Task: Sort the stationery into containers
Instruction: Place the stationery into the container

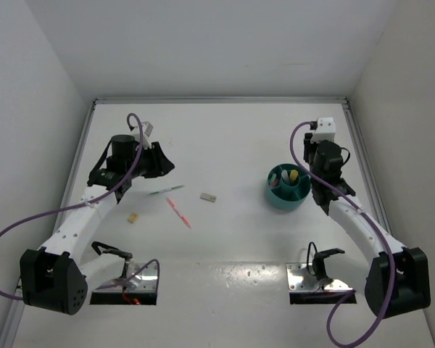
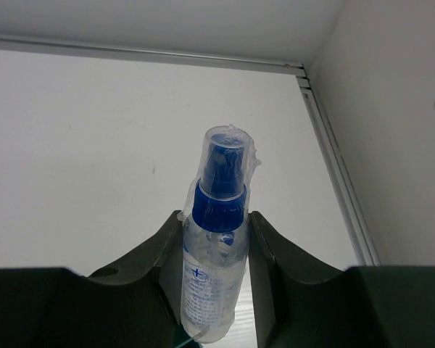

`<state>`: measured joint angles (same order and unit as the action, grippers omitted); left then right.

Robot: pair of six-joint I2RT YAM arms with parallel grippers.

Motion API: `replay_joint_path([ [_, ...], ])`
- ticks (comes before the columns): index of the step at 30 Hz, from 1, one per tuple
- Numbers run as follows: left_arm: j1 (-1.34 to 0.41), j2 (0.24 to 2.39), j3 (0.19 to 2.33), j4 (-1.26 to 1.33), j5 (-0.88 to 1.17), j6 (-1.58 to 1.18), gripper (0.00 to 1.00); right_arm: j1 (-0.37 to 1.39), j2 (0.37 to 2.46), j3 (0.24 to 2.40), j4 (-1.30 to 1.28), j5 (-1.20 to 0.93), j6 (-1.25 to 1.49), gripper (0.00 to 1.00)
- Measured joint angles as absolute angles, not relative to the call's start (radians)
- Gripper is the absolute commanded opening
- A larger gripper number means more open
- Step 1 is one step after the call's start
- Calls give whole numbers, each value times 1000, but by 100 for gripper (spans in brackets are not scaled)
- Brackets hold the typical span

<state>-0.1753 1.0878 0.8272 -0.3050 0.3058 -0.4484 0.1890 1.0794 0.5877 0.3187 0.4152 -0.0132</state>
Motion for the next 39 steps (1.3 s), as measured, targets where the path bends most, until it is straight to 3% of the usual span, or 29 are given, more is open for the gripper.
replay_joint_path([
  [30, -175, 1088, 827, -305, 315, -448, 43, 133, 1240, 533, 409, 39, 117, 0],
  [34, -175, 1088, 827, -305, 316, -448, 43, 126, 1265, 533, 400, 17, 122, 10],
  [39, -175, 1088, 827, -305, 316, -448, 43, 116, 1266, 533, 397, -14, 125, 36],
])
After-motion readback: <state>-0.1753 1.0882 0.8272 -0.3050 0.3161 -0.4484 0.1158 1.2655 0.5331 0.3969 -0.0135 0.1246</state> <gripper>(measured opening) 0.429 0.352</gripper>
